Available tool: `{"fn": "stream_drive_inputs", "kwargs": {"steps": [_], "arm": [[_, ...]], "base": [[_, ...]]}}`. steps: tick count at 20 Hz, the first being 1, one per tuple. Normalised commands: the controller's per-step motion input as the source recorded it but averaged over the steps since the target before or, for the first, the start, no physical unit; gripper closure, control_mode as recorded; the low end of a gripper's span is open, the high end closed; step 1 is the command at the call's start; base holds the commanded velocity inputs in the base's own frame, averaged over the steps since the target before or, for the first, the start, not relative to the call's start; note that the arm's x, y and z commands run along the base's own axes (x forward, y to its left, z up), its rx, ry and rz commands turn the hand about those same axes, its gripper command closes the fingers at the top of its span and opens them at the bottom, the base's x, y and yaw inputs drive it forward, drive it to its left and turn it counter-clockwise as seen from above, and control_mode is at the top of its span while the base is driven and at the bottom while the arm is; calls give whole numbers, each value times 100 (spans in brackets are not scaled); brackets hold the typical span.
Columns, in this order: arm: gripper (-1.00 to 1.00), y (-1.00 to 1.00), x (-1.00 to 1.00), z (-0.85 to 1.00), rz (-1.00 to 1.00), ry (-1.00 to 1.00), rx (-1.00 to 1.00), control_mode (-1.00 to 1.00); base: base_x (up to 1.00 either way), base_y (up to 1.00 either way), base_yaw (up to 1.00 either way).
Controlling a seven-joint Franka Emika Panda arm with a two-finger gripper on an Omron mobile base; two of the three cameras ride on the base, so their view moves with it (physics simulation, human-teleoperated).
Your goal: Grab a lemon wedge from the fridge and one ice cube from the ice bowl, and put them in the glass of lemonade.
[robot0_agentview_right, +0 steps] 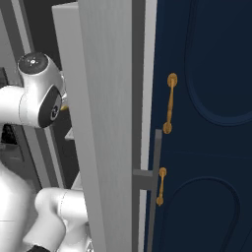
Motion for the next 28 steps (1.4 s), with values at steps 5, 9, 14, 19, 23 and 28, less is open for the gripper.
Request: {"fn": "stream_drive_inputs", "kwargs": {"steps": [5,9,14,19,23,28], "arm": [[100,0,-64,-44,0,0,-2,-100],[100,0,-37,-61,0,0,-4,-100],[100,10,-35,-62,0,0,-6,-100],[100,0,0,0,0,0,0,100],[100,0,0,0,0,0,0,100],[100,0,0,0,0,0,0,100]], "base": [[0,0,0],[0,0,0],[0,0,0],[-84,0,0],[-93,7,11],[-17,68,33]]}}
